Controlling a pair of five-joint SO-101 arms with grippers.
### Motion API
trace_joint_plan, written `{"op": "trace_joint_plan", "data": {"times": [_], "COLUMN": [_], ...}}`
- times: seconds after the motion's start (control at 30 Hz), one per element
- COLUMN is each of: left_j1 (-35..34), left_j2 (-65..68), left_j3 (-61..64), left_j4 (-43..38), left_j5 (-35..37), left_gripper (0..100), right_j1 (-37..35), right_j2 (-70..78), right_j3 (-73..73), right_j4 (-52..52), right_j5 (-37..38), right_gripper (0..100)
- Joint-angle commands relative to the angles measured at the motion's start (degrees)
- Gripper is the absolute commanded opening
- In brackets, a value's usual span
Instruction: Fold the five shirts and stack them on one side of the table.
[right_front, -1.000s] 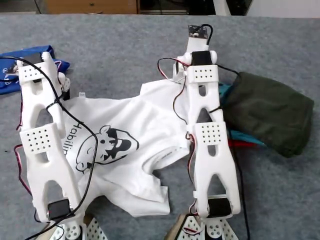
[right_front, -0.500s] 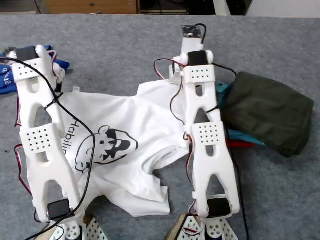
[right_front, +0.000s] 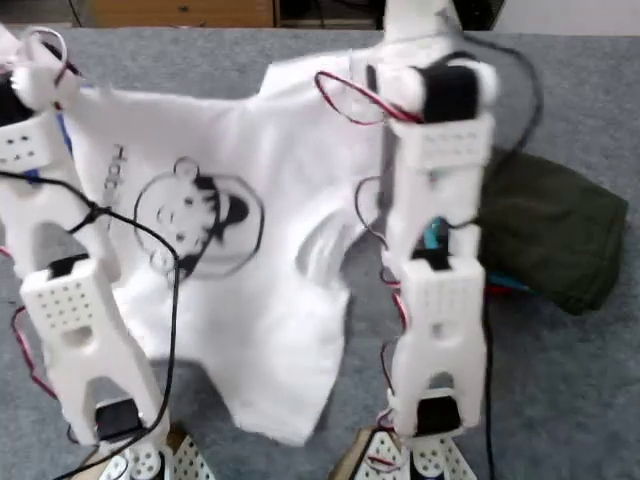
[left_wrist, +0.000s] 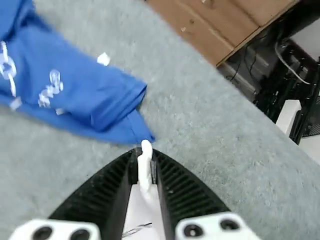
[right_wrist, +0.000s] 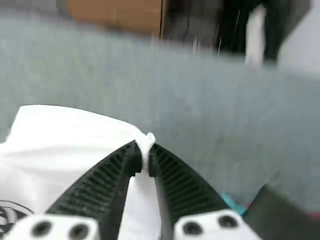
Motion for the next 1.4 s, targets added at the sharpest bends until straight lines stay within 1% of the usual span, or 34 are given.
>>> {"op": "trace_joint_plan", "data": {"times": [0.0, 0.13, 0.27, 0.33, 0.43, 0.53, 0.7, 0.8, 0.93, 1.03, 1.2, 1.37], "left_j1": [0.26, 0.0, 0.44, 0.44, 0.09, 0.0, 0.0, 0.0, 0.0, 0.0, 0.0, 0.0], "left_j2": [-11.74, -24.04, -38.37, -46.11, -57.19, -67.47, -80.75, -86.02, -90.68, -91.56, -91.47, -91.65], "left_j3": [4.4, 14.07, 27.16, 33.23, 41.05, 45.98, 52.04, 54.68, 55.65, 55.65, 57.93, 65.49], "left_j4": [0.7, 0.7, 0.7, 0.7, 0.62, 0.53, 0.44, 0.44, 0.44, 0.44, 0.44, 0.44], "left_j5": [-4.66, -10.73, -18.11, -20.57, -22.77, -23.47, -23.47, -23.56, -23.47, -23.12, -23.12, -23.21], "left_gripper": [2, 2, 2, 2, 2, 2, 2, 2, 2, 2, 2, 2], "right_j1": [1.19, 1.19, 1.19, 1.19, 1.19, 1.1, -2.33, -3.65, -4.7, -5.41, -7.87, -12.0], "right_j2": [-15.43, -26.15, -34.24, -37.41, -40.75, -43.47, -47.69, -50.07, -56.04, -60.62, -64.31, -64.66], "right_j3": [-2.51, -2.24, -2.24, -2.15, -2.15, -2.15, -2.07, -1.1, 3.65, 9.27, 21.76, 30.29], "right_j4": [-0.18, -3.08, -7.21, -8.88, -8.79, -5.8, -2.02, -0.7, 0.35, -0.26, -10.46, -20.75], "right_j5": [0.53, 0.62, 0.62, 0.62, 0.62, 0.53, 0.62, 1.14, 4.75, 9.23, 15.38, 19.6], "right_gripper": [0.5, 0.4, 0.4, 0.4, 0.4, 0.4, 0.4, 0.4, 0.4, 0.4, 0.4, 0.4]}}
